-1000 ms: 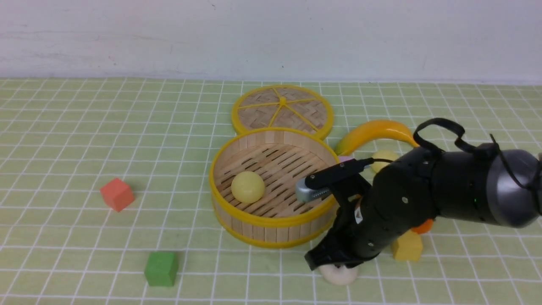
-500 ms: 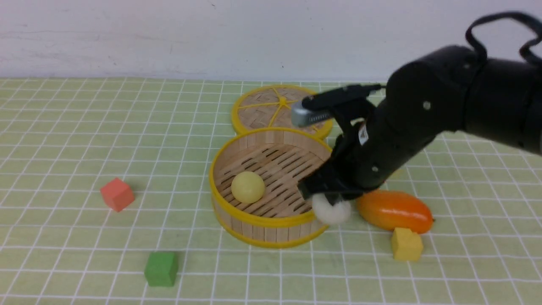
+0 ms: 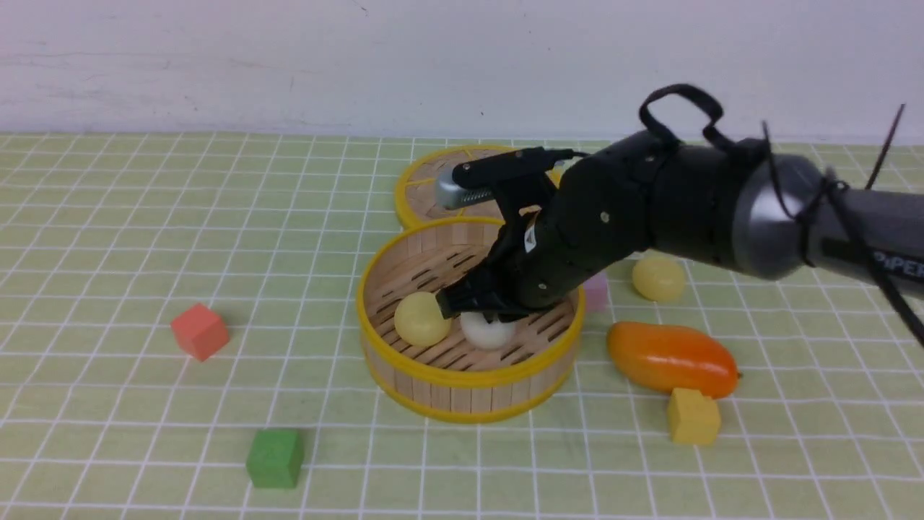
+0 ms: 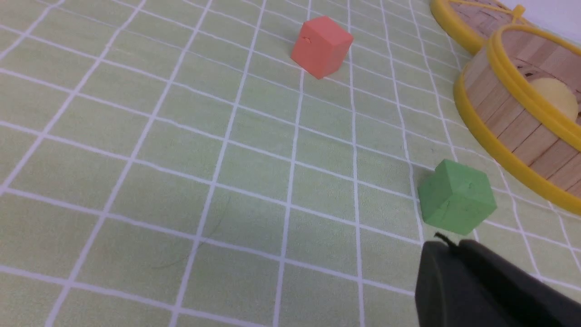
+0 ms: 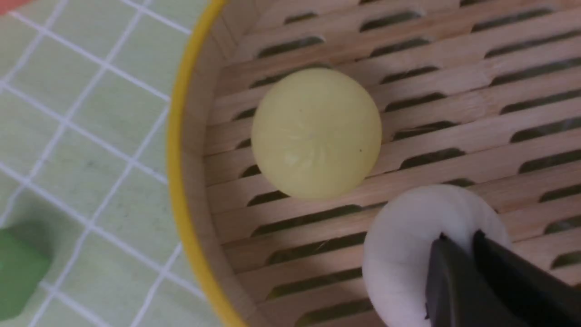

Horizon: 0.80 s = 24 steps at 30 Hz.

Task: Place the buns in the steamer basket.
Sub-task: Use the right arm to put the steamed stuffed bun into the steamer, then use the right arm to grab a steamed stuffed bun

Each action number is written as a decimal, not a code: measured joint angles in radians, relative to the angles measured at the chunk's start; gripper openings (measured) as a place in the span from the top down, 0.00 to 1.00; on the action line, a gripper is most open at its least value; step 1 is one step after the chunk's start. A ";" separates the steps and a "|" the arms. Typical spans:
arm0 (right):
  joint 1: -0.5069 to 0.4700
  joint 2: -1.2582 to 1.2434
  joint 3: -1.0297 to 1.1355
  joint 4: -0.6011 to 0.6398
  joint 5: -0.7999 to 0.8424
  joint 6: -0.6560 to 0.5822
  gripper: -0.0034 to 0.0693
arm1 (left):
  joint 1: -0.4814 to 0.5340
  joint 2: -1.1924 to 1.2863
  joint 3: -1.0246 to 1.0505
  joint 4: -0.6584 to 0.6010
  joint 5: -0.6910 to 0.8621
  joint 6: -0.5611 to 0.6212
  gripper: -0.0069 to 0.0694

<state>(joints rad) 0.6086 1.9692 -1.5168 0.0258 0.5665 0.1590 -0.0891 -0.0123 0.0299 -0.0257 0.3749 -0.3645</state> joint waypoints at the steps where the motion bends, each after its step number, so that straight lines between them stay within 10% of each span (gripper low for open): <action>1: 0.000 0.008 0.000 -0.010 -0.001 0.010 0.87 | 0.003 0.000 0.000 0.000 0.000 0.000 0.88; 13: -0.001 -0.014 -0.012 -0.036 0.046 0.016 0.42 | 0.022 0.000 0.000 0.000 0.000 0.000 0.86; 24: -0.196 -0.098 -0.140 -0.165 0.212 0.016 0.33 | 0.022 0.000 0.001 0.000 0.000 0.000 0.85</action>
<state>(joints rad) 0.4123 1.8707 -1.6569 -0.1395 0.7790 0.1754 -0.0674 -0.0123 0.0306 -0.0257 0.3749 -0.3645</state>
